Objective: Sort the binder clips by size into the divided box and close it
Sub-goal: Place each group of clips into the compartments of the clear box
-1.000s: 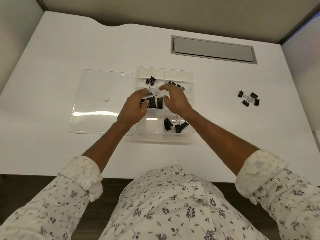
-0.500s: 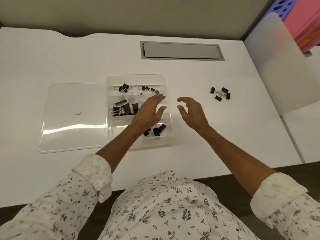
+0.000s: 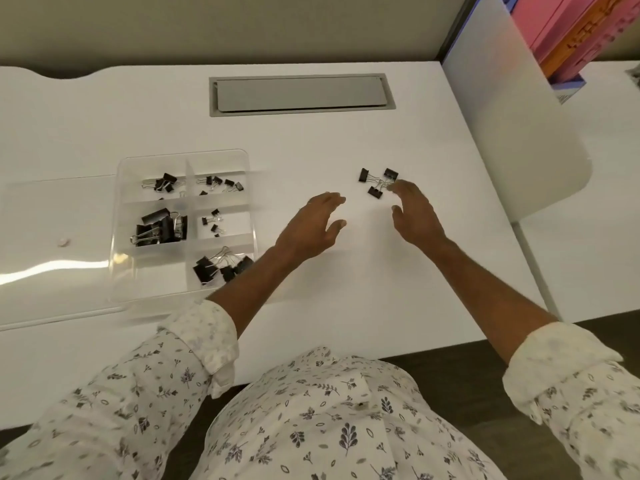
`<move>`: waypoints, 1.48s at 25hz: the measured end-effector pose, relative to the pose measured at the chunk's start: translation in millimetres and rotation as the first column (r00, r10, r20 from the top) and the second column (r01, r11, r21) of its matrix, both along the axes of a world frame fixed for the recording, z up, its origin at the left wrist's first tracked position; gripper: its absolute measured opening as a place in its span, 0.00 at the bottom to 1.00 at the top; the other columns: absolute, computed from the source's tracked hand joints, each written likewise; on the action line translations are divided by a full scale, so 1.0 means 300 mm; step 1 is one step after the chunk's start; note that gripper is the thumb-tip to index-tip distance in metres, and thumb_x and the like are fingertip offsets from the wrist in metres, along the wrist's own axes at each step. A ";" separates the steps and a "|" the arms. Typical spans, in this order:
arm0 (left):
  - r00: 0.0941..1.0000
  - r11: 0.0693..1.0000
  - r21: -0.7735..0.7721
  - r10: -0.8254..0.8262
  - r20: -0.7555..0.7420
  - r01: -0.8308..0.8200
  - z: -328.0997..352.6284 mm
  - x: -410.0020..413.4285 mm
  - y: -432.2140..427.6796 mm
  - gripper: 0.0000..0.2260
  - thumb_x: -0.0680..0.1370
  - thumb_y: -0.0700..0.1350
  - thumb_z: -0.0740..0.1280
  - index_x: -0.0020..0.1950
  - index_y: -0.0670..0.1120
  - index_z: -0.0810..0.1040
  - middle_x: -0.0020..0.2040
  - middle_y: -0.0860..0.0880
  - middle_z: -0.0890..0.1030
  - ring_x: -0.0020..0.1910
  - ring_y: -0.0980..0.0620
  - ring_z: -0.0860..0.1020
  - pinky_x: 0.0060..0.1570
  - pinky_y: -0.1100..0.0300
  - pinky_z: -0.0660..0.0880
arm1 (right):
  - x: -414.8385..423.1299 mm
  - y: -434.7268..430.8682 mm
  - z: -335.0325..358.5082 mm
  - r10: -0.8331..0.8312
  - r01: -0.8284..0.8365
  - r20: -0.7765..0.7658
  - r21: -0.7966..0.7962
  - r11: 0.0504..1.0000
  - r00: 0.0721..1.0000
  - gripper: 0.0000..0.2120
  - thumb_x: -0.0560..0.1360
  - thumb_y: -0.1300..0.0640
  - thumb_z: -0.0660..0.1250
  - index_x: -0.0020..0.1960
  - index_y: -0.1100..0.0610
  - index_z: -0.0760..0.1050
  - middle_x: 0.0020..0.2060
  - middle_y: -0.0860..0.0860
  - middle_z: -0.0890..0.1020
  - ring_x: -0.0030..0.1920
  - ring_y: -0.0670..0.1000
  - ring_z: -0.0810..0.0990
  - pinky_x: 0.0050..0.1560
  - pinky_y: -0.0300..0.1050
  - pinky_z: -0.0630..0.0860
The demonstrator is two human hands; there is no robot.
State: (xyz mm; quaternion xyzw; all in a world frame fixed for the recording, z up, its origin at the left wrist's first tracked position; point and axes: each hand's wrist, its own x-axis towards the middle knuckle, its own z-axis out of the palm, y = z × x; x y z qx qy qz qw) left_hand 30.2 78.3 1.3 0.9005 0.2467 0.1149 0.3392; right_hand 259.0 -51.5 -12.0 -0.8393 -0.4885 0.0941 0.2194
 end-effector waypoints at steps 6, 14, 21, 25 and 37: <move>0.996 0.998 -0.004 0.055 -0.072 -0.055 -0.019 0.179 -0.082 0.22 0.81 0.47 0.66 0.75 0.43 0.70 0.75 0.44 0.71 0.76 0.46 0.66 0.72 0.53 0.66 | 0.207 0.070 -0.060 0.131 -0.127 0.005 -0.222 0.967 0.991 0.24 0.78 0.63 0.64 0.73 0.58 0.70 0.75 0.56 0.68 0.70 0.61 0.71 0.68 0.57 0.73; 0.983 0.995 0.003 0.101 -0.152 -0.102 -0.069 0.370 -0.109 0.23 0.79 0.46 0.68 0.73 0.43 0.72 0.75 0.45 0.70 0.75 0.45 0.66 0.71 0.51 0.68 | 0.209 -0.037 -0.103 0.160 -0.160 0.018 -0.021 0.987 0.987 0.02 0.77 0.62 0.67 0.46 0.59 0.77 0.48 0.54 0.80 0.48 0.57 0.78 0.46 0.47 0.75; 0.976 0.980 0.096 0.184 -0.115 -0.173 -0.137 0.469 -0.099 0.15 0.79 0.45 0.68 0.65 0.44 0.79 0.59 0.47 0.79 0.62 0.45 0.75 0.52 0.48 0.78 | 0.290 -0.120 -0.072 0.139 -0.137 -0.040 0.034 0.990 0.990 0.06 0.76 0.56 0.70 0.52 0.57 0.77 0.44 0.51 0.81 0.44 0.54 0.79 0.47 0.51 0.78; 0.970 0.973 0.047 0.228 -0.079 -0.225 -0.162 0.426 -0.108 0.11 0.79 0.42 0.67 0.61 0.46 0.80 0.56 0.50 0.78 0.59 0.49 0.74 0.46 0.48 0.79 | 0.324 -0.013 -0.045 0.200 -0.185 -0.091 0.150 0.971 0.976 0.12 0.78 0.58 0.69 0.61 0.56 0.78 0.50 0.51 0.81 0.50 0.52 0.80 0.50 0.48 0.82; 0.975 0.974 0.046 0.223 0.004 -0.223 -0.106 0.415 0.051 0.20 0.74 0.38 0.66 0.66 0.47 0.75 0.62 0.49 0.76 0.59 0.50 0.75 0.59 0.64 0.69 | 0.332 0.026 -0.125 0.430 -0.436 -0.075 -0.127 0.891 0.900 0.25 0.77 0.48 0.71 0.72 0.53 0.73 0.75 0.53 0.69 0.69 0.57 0.71 0.67 0.53 0.74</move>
